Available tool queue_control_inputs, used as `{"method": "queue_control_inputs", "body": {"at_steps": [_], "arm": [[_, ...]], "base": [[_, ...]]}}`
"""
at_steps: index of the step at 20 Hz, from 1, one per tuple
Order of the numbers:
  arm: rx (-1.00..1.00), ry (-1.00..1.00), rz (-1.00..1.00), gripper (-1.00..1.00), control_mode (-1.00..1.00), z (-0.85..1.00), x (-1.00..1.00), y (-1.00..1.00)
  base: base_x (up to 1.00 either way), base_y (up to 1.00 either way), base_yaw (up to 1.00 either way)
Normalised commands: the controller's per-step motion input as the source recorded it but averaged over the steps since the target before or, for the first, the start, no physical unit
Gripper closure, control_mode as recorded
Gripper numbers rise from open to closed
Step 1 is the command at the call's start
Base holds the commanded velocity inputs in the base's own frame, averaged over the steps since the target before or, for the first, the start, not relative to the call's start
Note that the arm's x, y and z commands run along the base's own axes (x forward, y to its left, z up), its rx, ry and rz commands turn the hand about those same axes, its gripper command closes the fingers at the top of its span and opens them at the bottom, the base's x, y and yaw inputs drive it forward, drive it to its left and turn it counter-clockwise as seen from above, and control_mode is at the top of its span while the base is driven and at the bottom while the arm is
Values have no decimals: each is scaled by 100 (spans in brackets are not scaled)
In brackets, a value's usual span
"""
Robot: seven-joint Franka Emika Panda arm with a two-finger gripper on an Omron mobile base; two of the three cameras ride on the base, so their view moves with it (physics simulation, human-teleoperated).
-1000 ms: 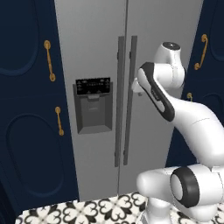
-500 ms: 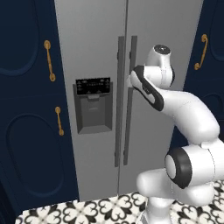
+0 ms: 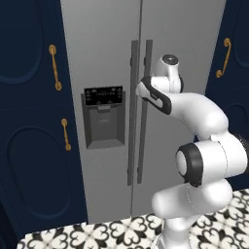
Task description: Take the strawberry from the fridge and place it on top of the pancake, located on the dining counter.
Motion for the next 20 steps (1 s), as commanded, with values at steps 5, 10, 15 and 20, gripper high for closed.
{"method": "queue_control_inputs", "body": {"at_steps": [5, 10, 15, 20], "arm": [[0, -2, 0, -100, -100, 0, 47, 0], [0, 0, 0, -100, -100, -5, 45, 0], [0, -5, 0, -100, -100, -20, 40, 0], [0, -12, 0, -100, -100, -25, 36, 0]], "base": [[0, 0, 0], [0, 0, 0], [0, 0, 0], [0, 0, 0]]}}
